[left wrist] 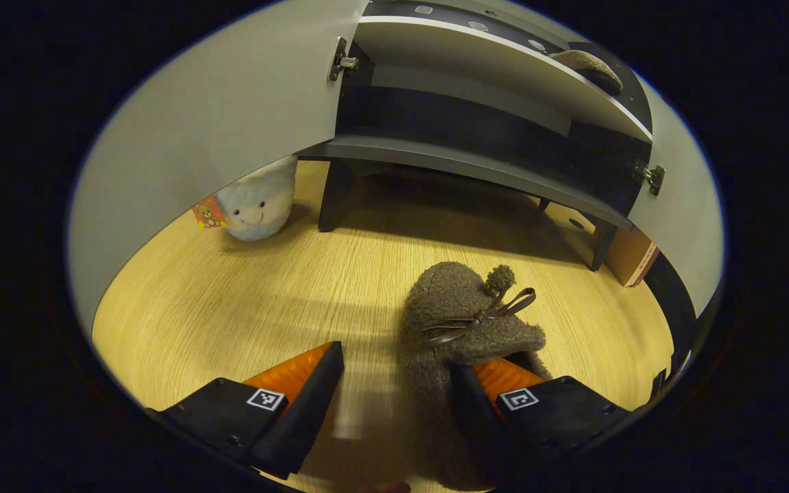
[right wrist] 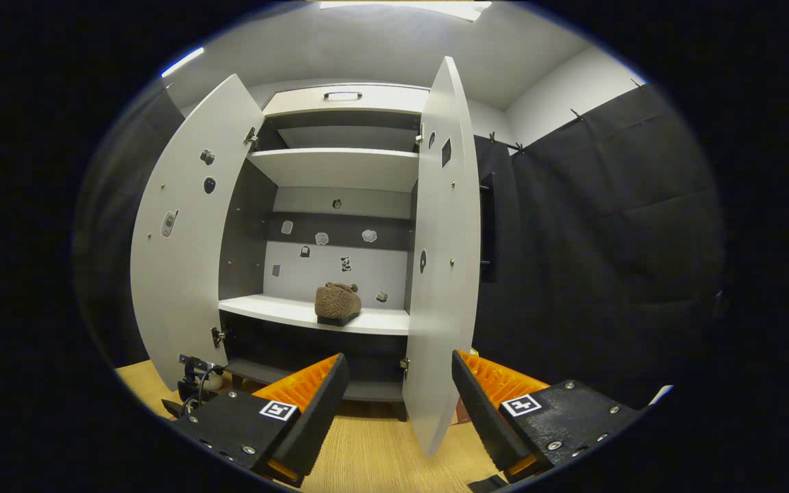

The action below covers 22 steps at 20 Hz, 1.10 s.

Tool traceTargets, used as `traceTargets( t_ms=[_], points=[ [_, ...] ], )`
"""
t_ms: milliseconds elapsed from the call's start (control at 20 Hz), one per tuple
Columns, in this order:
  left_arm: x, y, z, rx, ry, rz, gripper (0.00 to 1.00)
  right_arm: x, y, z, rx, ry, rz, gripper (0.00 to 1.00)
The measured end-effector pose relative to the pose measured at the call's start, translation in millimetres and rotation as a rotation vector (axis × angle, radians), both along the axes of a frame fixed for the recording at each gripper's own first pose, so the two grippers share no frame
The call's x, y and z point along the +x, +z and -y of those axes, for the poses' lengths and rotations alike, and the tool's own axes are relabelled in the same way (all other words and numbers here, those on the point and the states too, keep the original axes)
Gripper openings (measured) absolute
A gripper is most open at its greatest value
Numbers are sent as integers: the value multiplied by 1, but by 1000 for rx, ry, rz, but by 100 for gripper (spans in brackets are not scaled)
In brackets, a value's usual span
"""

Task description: Grab one shoe with the right hand and put it into the shoe cabinet, grab the other shoe with the left hand and put it into the shoe cabinet; then close the right door with the right hand and the left door with the left hand.

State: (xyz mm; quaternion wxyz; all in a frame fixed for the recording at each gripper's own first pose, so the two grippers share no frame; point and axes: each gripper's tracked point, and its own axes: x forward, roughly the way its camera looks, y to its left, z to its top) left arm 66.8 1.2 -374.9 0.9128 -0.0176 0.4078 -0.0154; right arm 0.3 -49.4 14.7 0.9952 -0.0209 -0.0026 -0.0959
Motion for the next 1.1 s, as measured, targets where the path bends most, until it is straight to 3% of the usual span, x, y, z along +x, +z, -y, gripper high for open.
traceTargets(
  t_ms=[150,200,250,300,350,400,450,600,750,850,1100],
  points=[
    [0,3,2,-11,4,5,98,1,-2,-5,0,11,-12,93],
    [1,3,6,-22,7,12,90,1,-5,-6,-1,13,-19,93],
    [2,4,12,-42,9,20,80,1,-7,-7,-3,18,-26,93],
    [2,5,18,-56,13,28,57,2,-8,-10,-4,23,-29,93],
    [4,6,12,-13,32,45,44,1,-8,-11,-5,28,-30,93],
    [5,7,8,13,40,58,22,1,-8,-12,-7,32,-30,93],
    [6,11,11,-1,37,72,14,0,-8,-14,-9,35,-30,93],
    [0,45,23,-8,6,121,10,0,-9,-16,-10,42,-32,93],
    [-5,122,29,48,-42,227,10,0,-8,-15,-12,43,-25,93],
    [-4,181,38,34,-54,290,10,0,-8,-17,-8,48,-23,93],
    [57,342,63,3,-80,498,10,2,-3,-27,3,74,-6,93]
  ],
)
